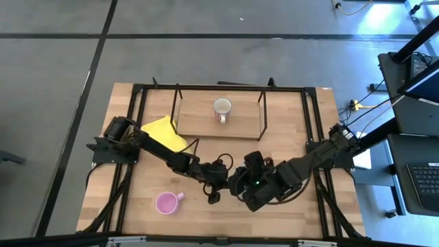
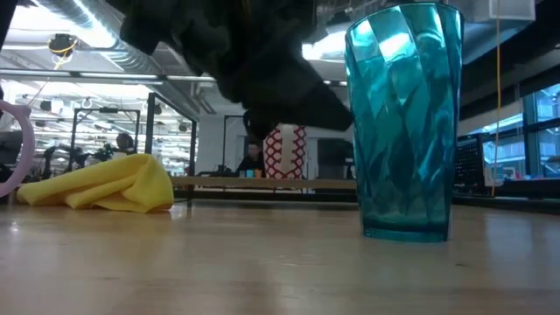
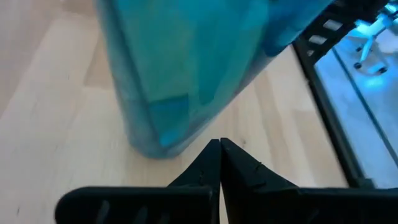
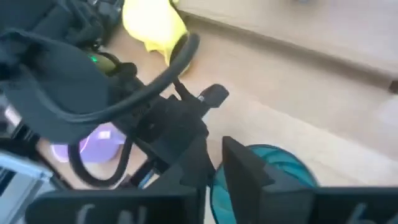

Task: Stack small to large cups/mugs on shelf
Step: Put the blue cup on the shelf, then put the pink mug on the shelf

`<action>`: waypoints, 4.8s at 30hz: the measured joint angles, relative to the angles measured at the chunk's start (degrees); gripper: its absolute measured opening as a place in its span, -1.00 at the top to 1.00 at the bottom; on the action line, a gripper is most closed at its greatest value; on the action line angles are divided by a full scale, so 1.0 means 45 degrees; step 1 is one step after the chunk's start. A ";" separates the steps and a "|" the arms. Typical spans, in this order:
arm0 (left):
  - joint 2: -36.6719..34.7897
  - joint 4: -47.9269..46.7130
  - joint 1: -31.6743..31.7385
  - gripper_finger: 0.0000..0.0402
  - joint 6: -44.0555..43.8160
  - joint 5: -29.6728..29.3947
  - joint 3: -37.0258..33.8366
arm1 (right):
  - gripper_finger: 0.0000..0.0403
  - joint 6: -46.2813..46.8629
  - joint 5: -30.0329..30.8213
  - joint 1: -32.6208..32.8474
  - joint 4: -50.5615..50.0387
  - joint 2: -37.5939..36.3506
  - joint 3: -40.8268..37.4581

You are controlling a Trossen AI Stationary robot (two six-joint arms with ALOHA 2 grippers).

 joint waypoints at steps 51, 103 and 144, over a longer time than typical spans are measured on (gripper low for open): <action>-0.8084 -0.8294 -0.2323 0.97 -0.0404 -0.4849 0.0000 | 0.95 -0.3166 -0.7242 -0.2835 -0.2120 0.0005 -0.0939; -0.8740 -0.9652 -0.2368 0.99 -0.2268 -0.5200 0.0005 | 0.96 -1.1377 -0.7289 -1.3200 -0.2789 -0.0636 0.0067; -0.8735 -1.0511 -0.0821 0.74 -0.0953 -0.5990 0.0005 | 0.77 -1.1604 -0.6730 -1.1705 -0.4409 -0.0607 0.4626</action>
